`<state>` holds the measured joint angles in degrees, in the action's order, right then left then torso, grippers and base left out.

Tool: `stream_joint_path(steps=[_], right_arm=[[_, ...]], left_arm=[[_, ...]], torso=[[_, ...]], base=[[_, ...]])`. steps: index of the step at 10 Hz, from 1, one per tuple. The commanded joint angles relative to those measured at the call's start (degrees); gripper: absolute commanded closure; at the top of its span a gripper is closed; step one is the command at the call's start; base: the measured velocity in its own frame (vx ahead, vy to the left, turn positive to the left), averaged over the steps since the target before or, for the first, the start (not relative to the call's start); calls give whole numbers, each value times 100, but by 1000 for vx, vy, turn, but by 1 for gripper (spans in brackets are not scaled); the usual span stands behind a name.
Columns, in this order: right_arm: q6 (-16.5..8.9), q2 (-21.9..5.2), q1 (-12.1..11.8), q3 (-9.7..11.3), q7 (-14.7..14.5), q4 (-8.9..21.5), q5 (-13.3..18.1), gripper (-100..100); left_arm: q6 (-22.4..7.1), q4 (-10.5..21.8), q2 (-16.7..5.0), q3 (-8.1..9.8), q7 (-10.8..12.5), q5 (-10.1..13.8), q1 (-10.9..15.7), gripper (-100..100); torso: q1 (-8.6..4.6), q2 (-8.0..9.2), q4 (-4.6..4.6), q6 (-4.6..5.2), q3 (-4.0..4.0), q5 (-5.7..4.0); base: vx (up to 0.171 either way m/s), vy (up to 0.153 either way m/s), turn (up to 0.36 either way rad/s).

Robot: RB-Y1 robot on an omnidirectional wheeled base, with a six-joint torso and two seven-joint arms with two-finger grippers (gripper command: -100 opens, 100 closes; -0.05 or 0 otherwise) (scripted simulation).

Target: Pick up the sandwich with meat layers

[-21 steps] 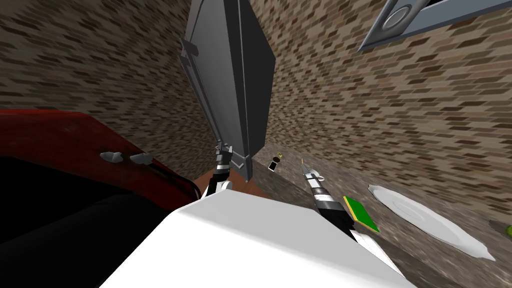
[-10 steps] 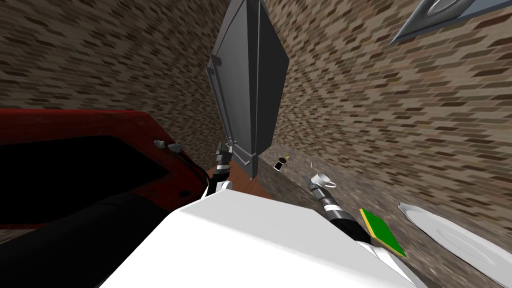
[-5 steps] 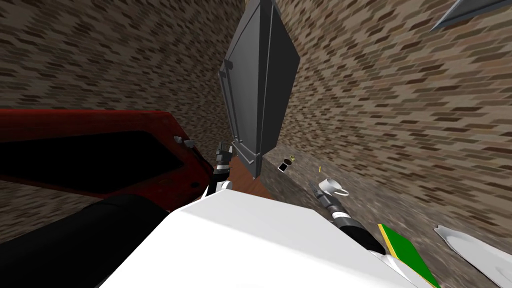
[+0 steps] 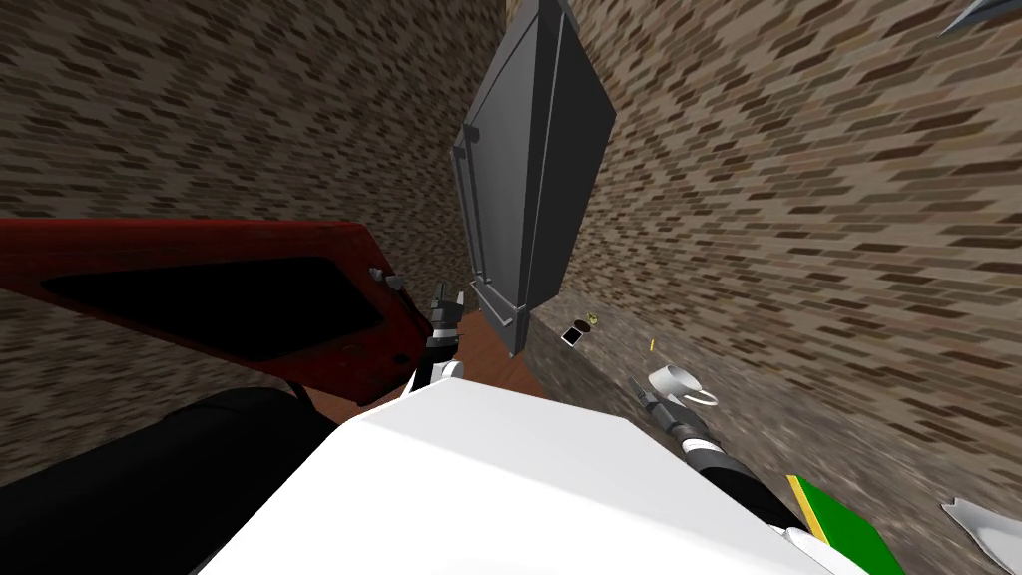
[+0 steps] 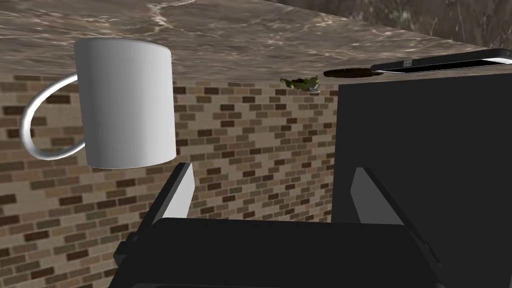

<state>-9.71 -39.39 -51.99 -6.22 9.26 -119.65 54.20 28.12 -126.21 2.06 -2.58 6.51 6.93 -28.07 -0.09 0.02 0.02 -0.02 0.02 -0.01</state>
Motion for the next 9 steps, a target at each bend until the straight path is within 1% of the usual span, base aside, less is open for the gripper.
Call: stream_joint_path(steps=[1,3,4,5,6,7,8,9], right_arm=[[-101,-77,-43,-5,90,143,286,-100],[-101,-77,-43,-5,90,143,549,-100],[-372,-371,-197,19,271,336,750,-100],[-372,-378,-197,19,271,336,980,-100],[-372,-378,-197,19,271,336,1115,-100],[-616,-615,-350,57,455,536,1330,-100],[-636,-682,-350,57,455,536,1560,-100],[-636,-682,-350,57,455,536,1690,-100]], left_arm=[[0,0,0,0,0,0,0,0],[0,0,0,1,0,0,-2,0],[0,0,0,1,0,0,-2,0],[0,0,0,0,0,0,0,0],[0,0,0,1,0,0,-2,0],[0,0,0,1,0,0,-2,0],[0,0,0,0,0,0,0,0],[0,0,0,1,0,0,-2,0]], torso=[[0,0,0,0,0,0],[-1,-2,0,8,-1,-1],[-1,-4,0,7,-2,-1],[0,-3,-1,0,-2,0],[-1,-3,0,7,-1,-1],[-1,-3,0,8,-2,-1],[0,-5,-1,0,-3,-1],[-1,-5,-1,8,-2,-1]], base=[[-17,4,170],[-5,0,-12],[-11,14,335],[-12,4,161],[-6,1,-27],[-8,14,335],[-6,4,155],[-1,1,-39]])
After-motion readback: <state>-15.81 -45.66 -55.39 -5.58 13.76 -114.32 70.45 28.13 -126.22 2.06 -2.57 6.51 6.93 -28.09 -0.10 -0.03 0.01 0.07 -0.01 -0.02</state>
